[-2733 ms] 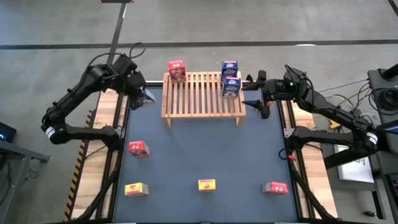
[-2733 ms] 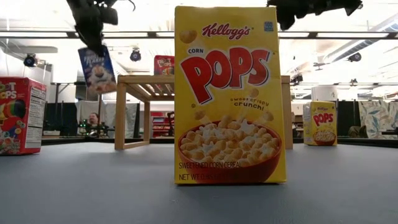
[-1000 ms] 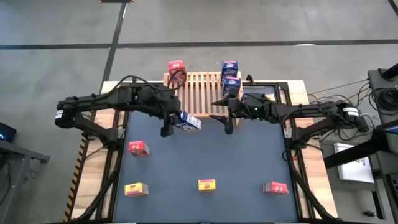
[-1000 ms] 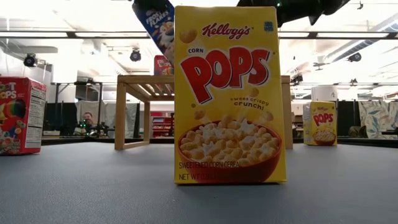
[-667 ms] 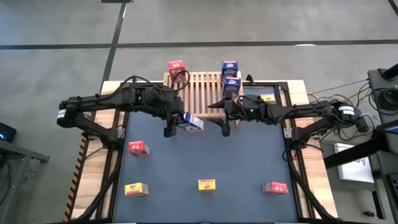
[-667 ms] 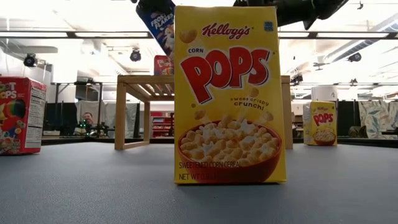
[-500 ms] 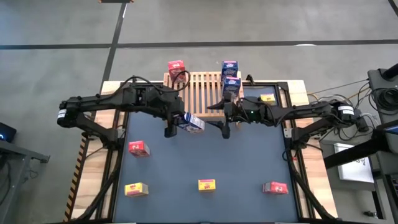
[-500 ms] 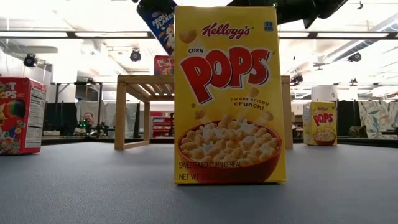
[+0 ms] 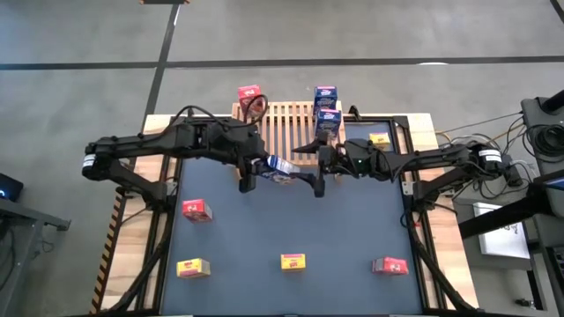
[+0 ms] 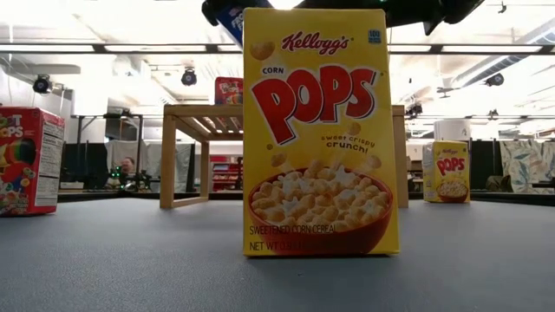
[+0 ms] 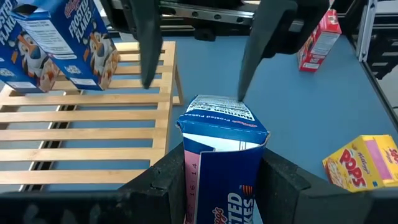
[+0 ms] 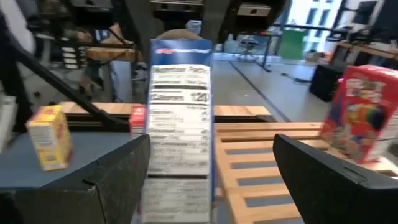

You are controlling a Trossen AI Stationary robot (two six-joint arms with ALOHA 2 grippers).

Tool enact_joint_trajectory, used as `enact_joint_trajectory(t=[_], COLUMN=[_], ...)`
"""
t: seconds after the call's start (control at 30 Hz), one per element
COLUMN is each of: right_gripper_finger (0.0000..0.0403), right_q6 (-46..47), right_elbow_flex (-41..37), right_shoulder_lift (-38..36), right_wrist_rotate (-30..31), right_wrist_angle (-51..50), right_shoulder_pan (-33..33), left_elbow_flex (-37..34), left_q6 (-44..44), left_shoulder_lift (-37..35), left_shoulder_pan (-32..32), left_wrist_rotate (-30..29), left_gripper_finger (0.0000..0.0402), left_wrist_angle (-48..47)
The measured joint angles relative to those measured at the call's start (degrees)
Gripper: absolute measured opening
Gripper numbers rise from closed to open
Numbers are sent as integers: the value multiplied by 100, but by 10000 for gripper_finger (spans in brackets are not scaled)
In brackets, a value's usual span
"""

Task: Stack cereal on shelf
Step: Put the blue cereal box on the shelf aligned with the blue cereal boxes

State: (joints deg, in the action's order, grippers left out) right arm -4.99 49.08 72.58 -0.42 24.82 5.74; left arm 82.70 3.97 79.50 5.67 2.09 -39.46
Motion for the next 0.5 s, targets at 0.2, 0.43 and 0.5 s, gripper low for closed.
enact_joint_trajectory(t=[0.2,0.43,0.5], right_gripper_finger=[329,329,329], right_q6=[50,114,179], right_elbow_flex=[0,0,0], right_shoulder_lift=[-1,-10,-11], right_wrist_rotate=[39,21,15], right_wrist_angle=[-3,-51,-77], right_shoulder_pan=[-20,-26,-26], left_elbow_flex=[0,-2,-2], left_q6=[2,7,7], left_shoulder_lift=[117,196,215], left_shoulder_pan=[-4,-26,-26], left_wrist_rotate=[4,7,7], left_gripper_finger=[129,129,129], left_wrist_angle=[159,443,477])
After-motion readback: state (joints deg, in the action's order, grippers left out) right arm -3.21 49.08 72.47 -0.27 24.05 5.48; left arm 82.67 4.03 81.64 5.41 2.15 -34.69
